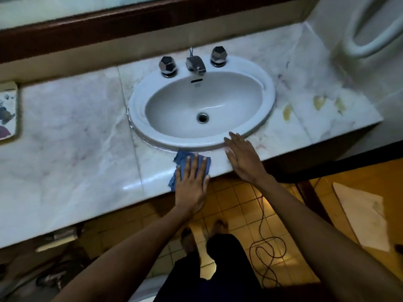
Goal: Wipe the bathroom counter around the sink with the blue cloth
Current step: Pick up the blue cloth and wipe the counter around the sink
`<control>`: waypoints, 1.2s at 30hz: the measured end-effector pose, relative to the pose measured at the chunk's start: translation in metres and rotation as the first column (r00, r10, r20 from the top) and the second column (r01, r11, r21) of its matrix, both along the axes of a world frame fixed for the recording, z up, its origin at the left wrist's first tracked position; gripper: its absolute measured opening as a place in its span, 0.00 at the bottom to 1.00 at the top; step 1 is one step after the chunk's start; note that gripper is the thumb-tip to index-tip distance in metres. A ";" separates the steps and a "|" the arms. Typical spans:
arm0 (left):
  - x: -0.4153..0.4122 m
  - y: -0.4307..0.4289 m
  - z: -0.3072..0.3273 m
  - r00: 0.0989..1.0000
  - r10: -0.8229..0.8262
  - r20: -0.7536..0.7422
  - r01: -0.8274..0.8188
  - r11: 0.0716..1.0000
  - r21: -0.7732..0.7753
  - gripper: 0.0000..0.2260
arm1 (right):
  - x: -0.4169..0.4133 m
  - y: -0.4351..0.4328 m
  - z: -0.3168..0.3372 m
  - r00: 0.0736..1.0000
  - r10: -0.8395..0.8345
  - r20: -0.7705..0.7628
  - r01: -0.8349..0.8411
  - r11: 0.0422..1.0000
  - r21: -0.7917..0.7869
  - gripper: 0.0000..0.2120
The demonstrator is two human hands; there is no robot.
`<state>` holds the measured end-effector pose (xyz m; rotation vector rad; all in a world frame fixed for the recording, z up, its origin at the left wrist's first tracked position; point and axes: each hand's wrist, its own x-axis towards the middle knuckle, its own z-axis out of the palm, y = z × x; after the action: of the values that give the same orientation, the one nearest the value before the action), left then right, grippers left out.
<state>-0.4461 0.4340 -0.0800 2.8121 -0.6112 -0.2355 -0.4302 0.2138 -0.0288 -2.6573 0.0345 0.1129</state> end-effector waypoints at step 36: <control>0.038 -0.349 0.008 0.994 -0.078 -0.072 0.078 0.997 -0.003 0.25 | 0.023 -0.460 -0.041 0.830 -0.549 0.100 0.557 0.827 -0.082 0.23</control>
<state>-0.4086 0.0851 -0.0722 2.7690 -0.7044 -0.3503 -0.4068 -0.2460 -0.0693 -2.6374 0.8062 -0.1840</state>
